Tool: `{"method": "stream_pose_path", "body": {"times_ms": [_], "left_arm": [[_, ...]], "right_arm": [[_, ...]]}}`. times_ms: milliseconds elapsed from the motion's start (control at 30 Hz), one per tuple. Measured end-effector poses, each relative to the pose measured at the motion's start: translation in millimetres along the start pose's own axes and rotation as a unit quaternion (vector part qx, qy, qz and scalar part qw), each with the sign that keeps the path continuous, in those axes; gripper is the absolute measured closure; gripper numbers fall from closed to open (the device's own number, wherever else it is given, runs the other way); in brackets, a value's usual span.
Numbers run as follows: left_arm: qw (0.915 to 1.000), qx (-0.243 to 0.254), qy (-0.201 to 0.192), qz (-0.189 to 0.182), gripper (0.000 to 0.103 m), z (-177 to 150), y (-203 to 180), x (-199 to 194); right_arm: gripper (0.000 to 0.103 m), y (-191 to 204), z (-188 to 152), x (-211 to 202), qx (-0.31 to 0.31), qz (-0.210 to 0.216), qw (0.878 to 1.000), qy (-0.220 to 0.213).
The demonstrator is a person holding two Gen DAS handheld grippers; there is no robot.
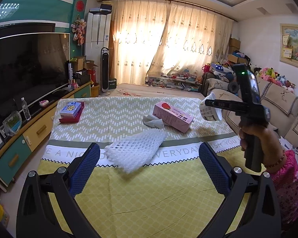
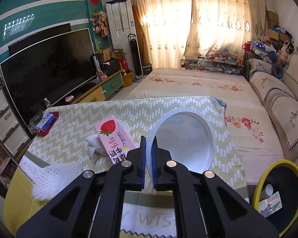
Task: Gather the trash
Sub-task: 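Carry the paper bowl with the right gripper into the bin and release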
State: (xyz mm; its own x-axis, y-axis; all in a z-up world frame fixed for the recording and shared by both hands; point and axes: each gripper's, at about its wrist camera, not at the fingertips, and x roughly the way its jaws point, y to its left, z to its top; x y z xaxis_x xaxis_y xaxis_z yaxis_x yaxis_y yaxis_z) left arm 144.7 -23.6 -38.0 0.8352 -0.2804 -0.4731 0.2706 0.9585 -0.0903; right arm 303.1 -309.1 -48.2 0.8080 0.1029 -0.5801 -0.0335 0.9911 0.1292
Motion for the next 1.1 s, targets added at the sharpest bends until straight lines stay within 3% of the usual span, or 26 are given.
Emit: {"method": "stream_pose_path", "body": {"times_ms": [267,567,1100], "left_arm": [[0.9999,0.008,0.003,-0.011,0.005,0,-13,0],[0.9995,0.02,0.006,-0.022,0.005,3,-34,1],[0.9978,0.05,0.017,-0.039,0.005,6,-79,15]], "right_arm": [[0.098,-18,-21,-50,-0.003,-0.032,0.999,-0.025],[0.098,-74,-46,-82,0.031,-0.087,0.995,-0.034],[0.098,-172,-86,-93,0.095,-0.157,0.983,-0.011]]}}
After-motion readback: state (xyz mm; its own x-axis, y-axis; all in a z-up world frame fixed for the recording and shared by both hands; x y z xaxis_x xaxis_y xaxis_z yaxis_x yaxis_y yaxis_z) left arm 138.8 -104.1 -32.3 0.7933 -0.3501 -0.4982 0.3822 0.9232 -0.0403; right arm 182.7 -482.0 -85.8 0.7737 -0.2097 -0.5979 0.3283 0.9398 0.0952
